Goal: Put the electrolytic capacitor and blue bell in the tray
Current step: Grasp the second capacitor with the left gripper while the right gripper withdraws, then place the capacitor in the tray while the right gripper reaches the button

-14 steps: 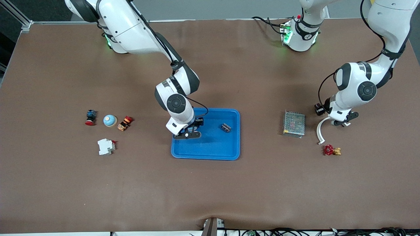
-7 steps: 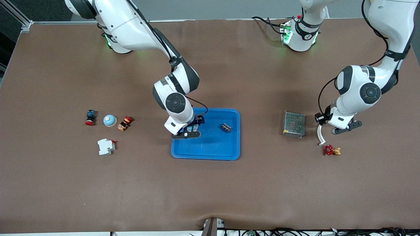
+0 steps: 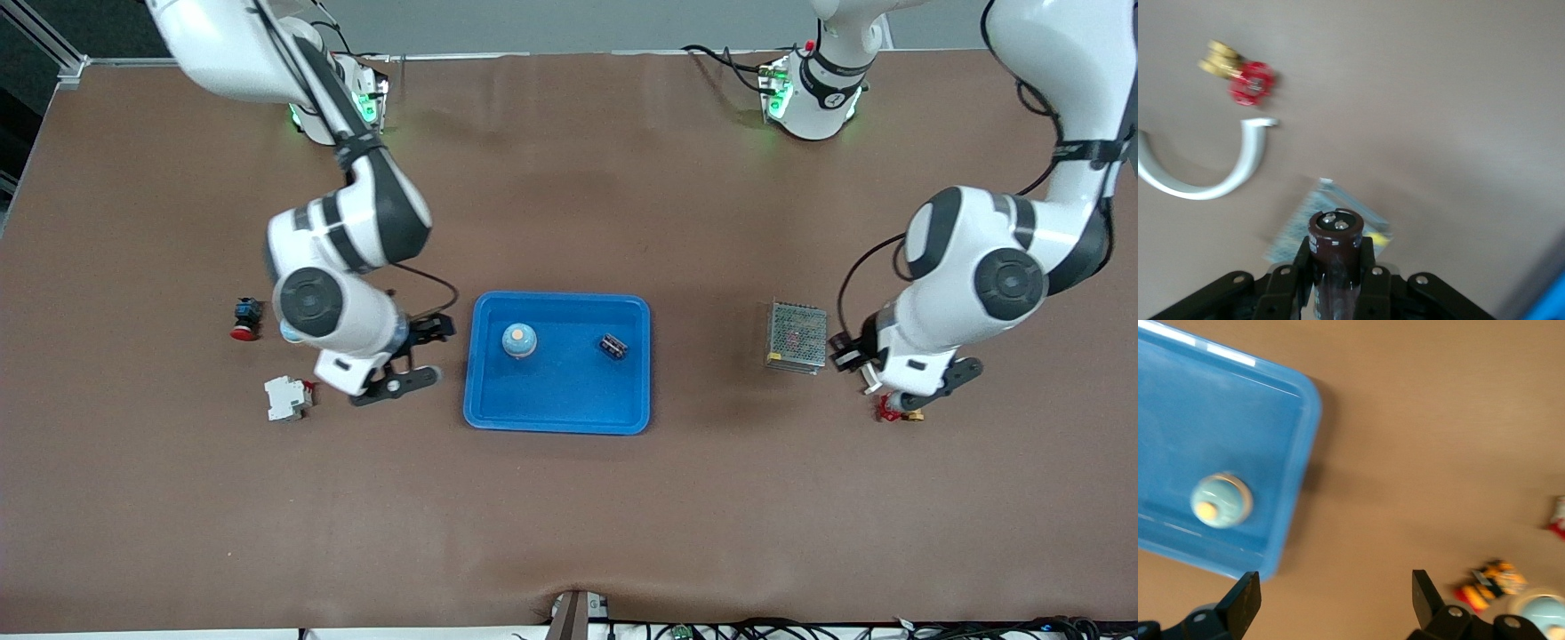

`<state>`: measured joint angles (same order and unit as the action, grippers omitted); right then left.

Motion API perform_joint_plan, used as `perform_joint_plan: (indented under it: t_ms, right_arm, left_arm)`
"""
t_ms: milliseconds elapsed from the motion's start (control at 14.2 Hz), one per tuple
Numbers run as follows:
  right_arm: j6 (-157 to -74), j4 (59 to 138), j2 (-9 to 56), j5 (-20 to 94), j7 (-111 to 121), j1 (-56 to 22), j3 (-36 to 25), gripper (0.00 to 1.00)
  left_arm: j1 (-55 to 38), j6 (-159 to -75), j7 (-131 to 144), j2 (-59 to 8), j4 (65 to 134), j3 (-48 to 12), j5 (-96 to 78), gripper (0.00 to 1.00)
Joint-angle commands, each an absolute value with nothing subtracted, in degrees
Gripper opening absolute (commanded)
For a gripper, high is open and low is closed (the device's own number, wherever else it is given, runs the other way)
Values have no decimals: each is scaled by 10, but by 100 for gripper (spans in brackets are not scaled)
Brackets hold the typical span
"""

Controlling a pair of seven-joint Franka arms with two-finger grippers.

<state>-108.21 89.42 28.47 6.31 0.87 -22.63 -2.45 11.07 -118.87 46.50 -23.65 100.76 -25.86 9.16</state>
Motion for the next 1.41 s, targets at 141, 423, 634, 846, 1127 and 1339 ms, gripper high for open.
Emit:
perform_joint_plan:
  t_ms: [141, 423, 634, 846, 1127, 1339]
  right_arm:
    - [-1041, 927, 227, 25, 126, -142, -15, 100]
    - [-1064, 997, 172, -23, 159, -99, -15, 100]
    - [-1145, 1109, 105, -23, 191, -74, -15, 100]
    - [-1227, 1200, 66, -23, 272, -29, -14, 100]
    - [-1308, 1254, 72, -22, 346, 7, -14, 100]
    - [-1360, 1285, 82, -22, 350, 11, -14, 100]
  left_arm:
    - [-6, -1150, 631, -355, 855, -254, 91, 0]
    - [-74, -1156, 724, -410, 789, -253, 91, 0]
    - [-135, -1175, 794, -435, 759, -225, 90, 0]
    - [-188, -1223, 880, -456, 758, -200, 90, 0]
    - [-238, -1294, 979, -486, 758, -164, 91, 0]
    - [-269, -1329, 1005, -504, 758, -113, 89, 0]
